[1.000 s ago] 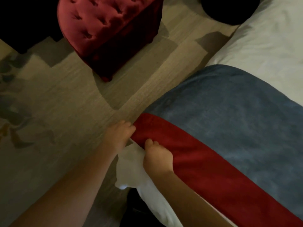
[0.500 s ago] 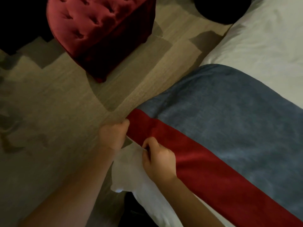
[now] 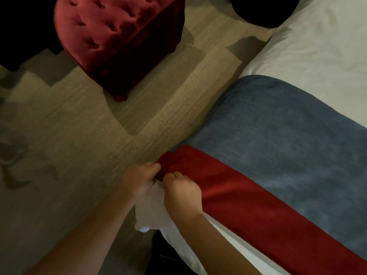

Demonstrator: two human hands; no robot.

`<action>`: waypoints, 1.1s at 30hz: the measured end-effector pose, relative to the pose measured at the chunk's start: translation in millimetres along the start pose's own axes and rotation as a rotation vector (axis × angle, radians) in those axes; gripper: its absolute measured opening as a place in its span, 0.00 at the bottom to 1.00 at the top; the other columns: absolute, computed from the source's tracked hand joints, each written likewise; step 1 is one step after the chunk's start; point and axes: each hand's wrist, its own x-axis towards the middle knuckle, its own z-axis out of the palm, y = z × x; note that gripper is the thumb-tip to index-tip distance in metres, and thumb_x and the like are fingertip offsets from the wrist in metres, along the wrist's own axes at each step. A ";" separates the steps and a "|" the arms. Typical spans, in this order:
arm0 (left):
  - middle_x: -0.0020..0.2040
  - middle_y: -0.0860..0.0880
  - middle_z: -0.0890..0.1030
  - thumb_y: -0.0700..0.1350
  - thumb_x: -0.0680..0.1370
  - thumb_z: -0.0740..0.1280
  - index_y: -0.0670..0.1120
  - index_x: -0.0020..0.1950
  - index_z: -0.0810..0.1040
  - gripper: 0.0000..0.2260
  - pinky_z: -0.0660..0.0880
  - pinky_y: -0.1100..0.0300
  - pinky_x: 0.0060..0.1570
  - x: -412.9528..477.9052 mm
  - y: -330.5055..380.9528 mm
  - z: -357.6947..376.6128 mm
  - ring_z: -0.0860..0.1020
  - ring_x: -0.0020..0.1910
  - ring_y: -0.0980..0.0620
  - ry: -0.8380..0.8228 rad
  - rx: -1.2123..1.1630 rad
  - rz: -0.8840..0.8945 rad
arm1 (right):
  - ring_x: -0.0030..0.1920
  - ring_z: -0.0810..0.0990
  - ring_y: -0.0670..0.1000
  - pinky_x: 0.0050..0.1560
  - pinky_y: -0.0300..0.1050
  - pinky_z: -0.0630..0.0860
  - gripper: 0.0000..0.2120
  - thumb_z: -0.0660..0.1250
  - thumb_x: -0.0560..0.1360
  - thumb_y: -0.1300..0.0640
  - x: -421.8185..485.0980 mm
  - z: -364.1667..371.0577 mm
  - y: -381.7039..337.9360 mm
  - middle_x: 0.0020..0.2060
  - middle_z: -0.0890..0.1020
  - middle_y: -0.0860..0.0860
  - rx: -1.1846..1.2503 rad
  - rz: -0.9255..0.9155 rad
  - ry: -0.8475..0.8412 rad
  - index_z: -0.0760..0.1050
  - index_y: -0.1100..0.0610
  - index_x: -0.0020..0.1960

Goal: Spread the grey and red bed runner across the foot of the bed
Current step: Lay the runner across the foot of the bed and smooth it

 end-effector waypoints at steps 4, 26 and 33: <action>0.51 0.49 0.79 0.47 0.77 0.61 0.49 0.56 0.73 0.08 0.73 0.56 0.44 -1.9 5.5 3.6 0.79 0.49 0.48 -0.301 0.149 -0.138 | 0.31 0.77 0.46 0.27 0.36 0.73 0.13 0.78 0.59 0.56 -18.4 8.6 1.6 0.33 0.79 0.47 -0.038 -0.008 -0.077 0.76 0.51 0.38; 0.28 0.57 0.73 0.50 0.56 0.71 0.53 0.33 0.72 0.10 0.66 0.67 0.26 -12.7 161.3 4.7 0.72 0.26 0.57 -0.213 0.333 0.912 | 0.27 0.77 0.47 0.21 0.36 0.67 0.17 0.77 0.48 0.56 -202.3 -32.1 155.9 0.30 0.77 0.46 -0.010 0.166 0.053 0.77 0.52 0.35; 0.29 0.57 0.73 0.59 0.63 0.67 0.54 0.36 0.71 0.11 0.67 0.65 0.26 -23.4 219.7 26.8 0.72 0.27 0.57 -0.205 0.299 0.896 | 0.34 0.75 0.50 0.28 0.42 0.71 0.11 0.66 0.62 0.49 -221.3 -33.6 183.4 0.37 0.75 0.48 0.144 0.025 0.016 0.72 0.51 0.43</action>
